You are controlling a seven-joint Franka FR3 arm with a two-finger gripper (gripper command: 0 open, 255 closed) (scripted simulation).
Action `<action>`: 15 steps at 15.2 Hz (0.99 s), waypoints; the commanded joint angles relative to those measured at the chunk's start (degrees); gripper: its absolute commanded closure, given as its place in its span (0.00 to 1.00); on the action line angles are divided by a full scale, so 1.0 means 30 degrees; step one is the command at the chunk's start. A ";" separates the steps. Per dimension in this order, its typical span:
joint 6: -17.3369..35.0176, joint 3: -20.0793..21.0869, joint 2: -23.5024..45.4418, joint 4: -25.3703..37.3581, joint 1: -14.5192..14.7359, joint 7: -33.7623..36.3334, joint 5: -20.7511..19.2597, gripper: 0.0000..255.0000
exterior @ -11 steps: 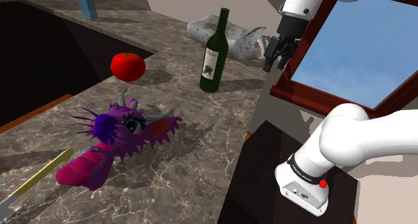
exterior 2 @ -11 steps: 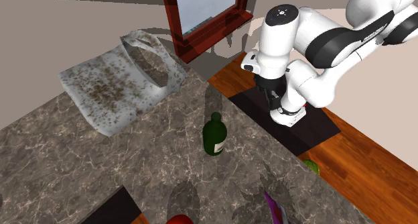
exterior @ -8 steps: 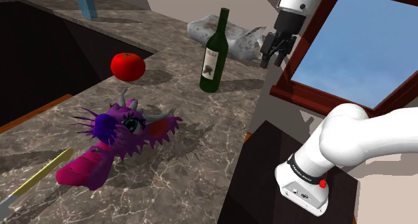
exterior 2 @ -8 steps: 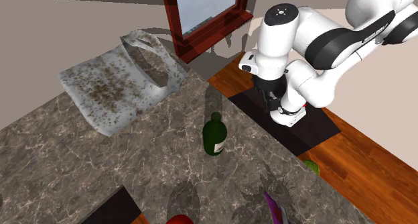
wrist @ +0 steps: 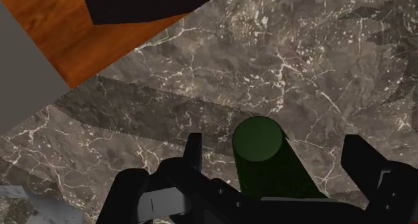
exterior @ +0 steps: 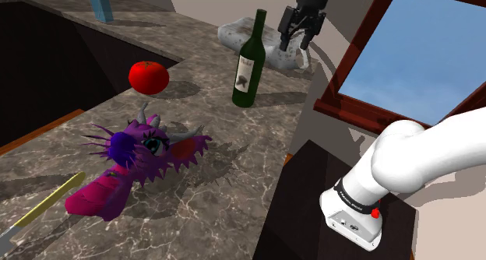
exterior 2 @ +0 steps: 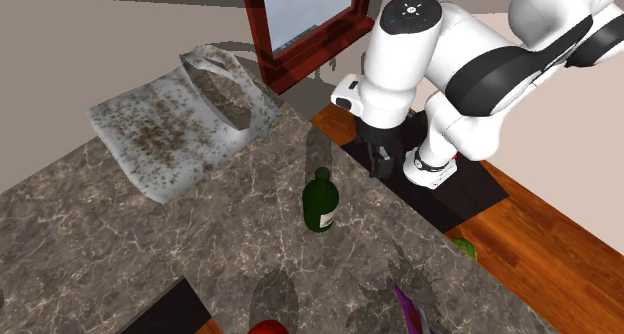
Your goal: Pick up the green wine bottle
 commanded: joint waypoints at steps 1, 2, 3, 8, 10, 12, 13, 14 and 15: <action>-0.0047 0.0404 0.1208 0.1612 -0.0021 0.0554 -0.0267 0.00; -0.0097 0.0577 0.1809 0.2425 -0.0051 0.0791 -0.0437 0.00; -0.0169 0.0746 0.2415 0.3262 -0.0074 0.1032 -0.0623 0.00; -0.0900 0.1591 0.5587 0.7881 -0.0136 0.2264 -0.1773 0.00; -0.1242 0.1836 0.6570 0.9384 -0.0121 0.2620 -0.2182 0.00; -0.0685 0.1815 0.6339 0.8597 -0.0112 0.2635 -0.2158 0.00; -0.0410 0.1808 0.6231 0.8215 -0.0110 0.2643 -0.2147 0.00; -0.0137 0.1802 0.6129 0.7841 -0.0109 0.2650 -0.2136 0.00; 0.0134 0.1796 0.6032 0.7473 -0.0107 0.2659 -0.2126 0.00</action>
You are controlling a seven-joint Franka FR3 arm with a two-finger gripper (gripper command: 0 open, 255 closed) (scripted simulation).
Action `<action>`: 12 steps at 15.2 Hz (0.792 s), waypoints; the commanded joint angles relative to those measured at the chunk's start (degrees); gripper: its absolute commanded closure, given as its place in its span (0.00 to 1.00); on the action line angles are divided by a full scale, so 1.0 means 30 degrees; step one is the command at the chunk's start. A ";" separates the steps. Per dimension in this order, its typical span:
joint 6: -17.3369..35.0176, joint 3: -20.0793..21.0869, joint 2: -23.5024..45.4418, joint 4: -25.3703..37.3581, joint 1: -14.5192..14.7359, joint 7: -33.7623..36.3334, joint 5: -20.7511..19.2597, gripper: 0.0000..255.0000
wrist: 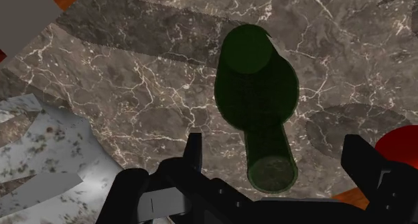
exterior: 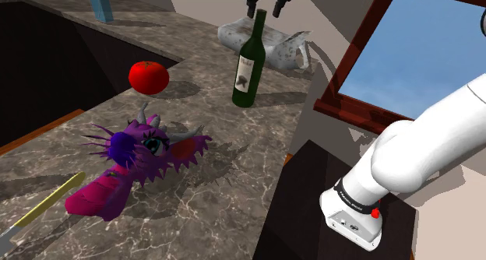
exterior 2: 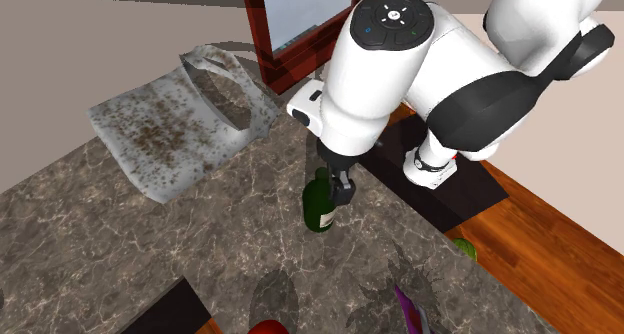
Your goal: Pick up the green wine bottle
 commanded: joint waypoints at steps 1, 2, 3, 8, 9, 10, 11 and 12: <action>0.0574 -0.0007 -0.0183 -0.0746 0.0004 0.0027 0.0013 0.00; 0.0842 -0.0012 -0.0270 -0.1100 0.0006 0.0036 0.0021 0.00; 0.0996 -0.0014 -0.0318 -0.1302 0.0008 0.0041 0.0026 0.00; 0.1014 -0.0027 -0.0298 -0.1299 -0.0001 0.0022 0.0024 1.00; 0.1013 -0.0028 -0.0290 -0.1290 -0.0001 0.0021 0.0023 1.00; 0.1012 -0.0027 -0.0288 -0.1287 -0.0001 0.0022 0.0023 1.00; 0.1009 -0.0024 -0.0286 -0.1282 0.0001 0.0027 0.0023 1.00; 0.0993 -0.0030 -0.0285 -0.1265 -0.0003 0.0016 0.0023 1.00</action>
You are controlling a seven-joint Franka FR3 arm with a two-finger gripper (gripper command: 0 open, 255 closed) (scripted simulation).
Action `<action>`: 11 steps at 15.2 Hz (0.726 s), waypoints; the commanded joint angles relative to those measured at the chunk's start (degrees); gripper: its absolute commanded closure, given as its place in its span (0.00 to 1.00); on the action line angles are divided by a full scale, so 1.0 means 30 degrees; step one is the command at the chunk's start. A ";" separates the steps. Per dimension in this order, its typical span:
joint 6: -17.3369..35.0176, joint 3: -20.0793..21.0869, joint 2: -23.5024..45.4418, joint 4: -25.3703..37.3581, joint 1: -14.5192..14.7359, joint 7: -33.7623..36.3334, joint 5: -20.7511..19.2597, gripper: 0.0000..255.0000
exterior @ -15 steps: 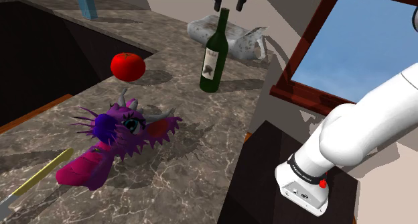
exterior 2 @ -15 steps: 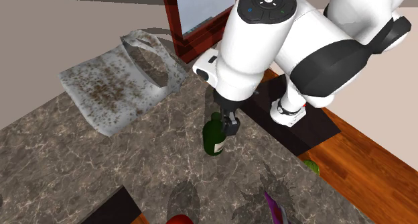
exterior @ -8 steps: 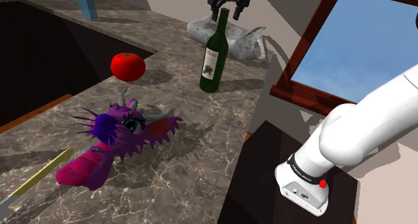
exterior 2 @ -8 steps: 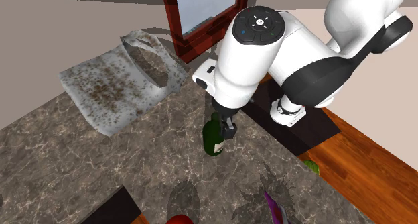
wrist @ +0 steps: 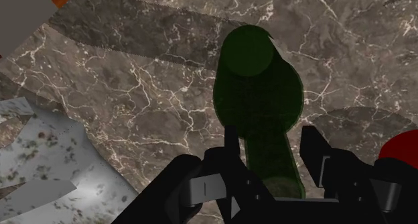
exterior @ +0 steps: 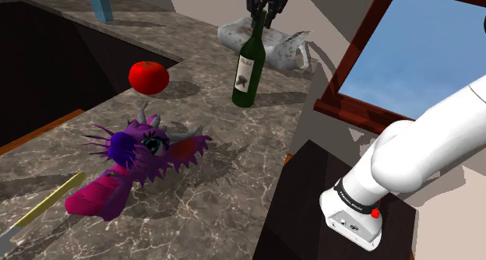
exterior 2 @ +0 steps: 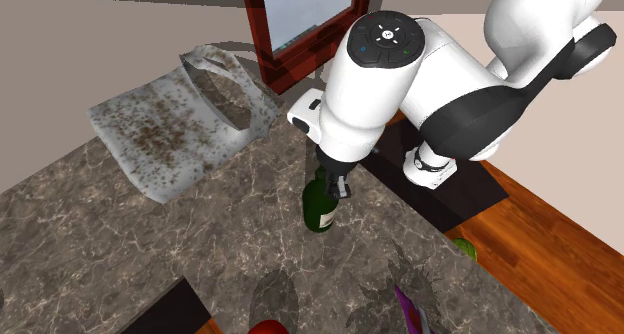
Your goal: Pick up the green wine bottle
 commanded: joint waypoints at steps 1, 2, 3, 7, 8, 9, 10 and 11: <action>-0.0011 -0.0004 0.0012 -0.0012 -0.0003 -0.0001 -0.0001 1.00; -0.0011 0.0013 -0.0021 -0.0046 0.0008 0.0025 0.0002 1.00; -0.0277 0.0017 0.0061 0.0302 0.0006 0.0015 -0.0005 1.00; -0.1362 0.0040 0.0450 0.1774 -0.0002 -0.0017 -0.0045 1.00; -0.1638 0.0047 0.0560 0.2159 -0.0004 -0.0025 -0.0056 1.00; -0.1917 0.0055 0.0675 0.2552 -0.0005 -0.0032 -0.0069 1.00; -0.2197 0.0064 0.0796 0.2953 -0.0006 -0.0038 -0.0083 1.00; -0.2481 0.0073 0.0923 0.3362 -0.0007 -0.0045 -0.0097 1.00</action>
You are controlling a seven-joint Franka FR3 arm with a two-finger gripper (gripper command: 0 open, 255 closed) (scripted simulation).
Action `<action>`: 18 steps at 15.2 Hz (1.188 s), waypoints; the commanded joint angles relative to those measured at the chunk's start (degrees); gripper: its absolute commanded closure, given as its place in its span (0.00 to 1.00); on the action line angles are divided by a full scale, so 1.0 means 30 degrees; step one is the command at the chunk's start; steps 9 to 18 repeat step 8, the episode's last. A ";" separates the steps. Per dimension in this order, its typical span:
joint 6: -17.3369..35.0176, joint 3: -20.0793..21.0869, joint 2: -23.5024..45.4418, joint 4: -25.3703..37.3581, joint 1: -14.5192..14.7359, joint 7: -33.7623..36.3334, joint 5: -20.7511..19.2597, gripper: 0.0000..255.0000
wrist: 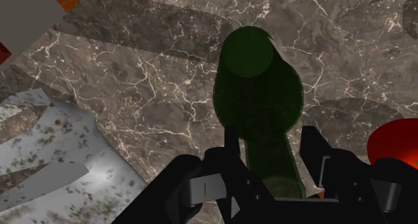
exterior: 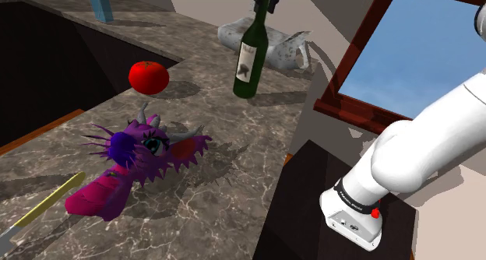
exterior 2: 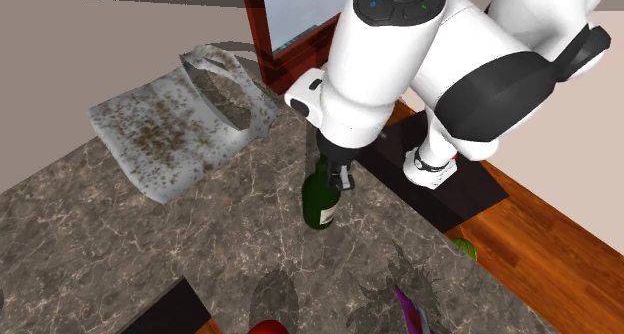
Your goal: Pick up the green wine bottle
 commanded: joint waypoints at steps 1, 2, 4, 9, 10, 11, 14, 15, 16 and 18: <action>-0.0550 -0.0004 0.0197 0.0751 -0.0012 -0.0045 -0.0025 1.00; -0.0839 0.0007 0.0336 0.1179 -0.0012 -0.0051 -0.0041 1.00; -0.1429 0.0030 0.0636 0.2066 -0.0010 -0.0061 -0.0079 1.00; -0.2081 0.0058 0.0990 0.3069 -0.0005 -0.0069 -0.0126 1.00; -0.2081 0.0058 0.0990 0.3069 -0.0005 -0.0069 -0.0126 1.00; -0.2081 0.0058 0.0990 0.3069 -0.0005 -0.0069 -0.0126 1.00; -0.2081 0.0058 0.0990 0.3069 -0.0005 -0.0069 -0.0126 1.00; -0.2081 0.0058 0.0990 0.3069 -0.0005 -0.0069 -0.0126 1.00; -0.2081 0.0058 0.0990 0.3069 -0.0005 -0.0069 -0.0126 1.00; -0.2081 0.0058 0.0990 0.3069 -0.0005 -0.0069 -0.0126 1.00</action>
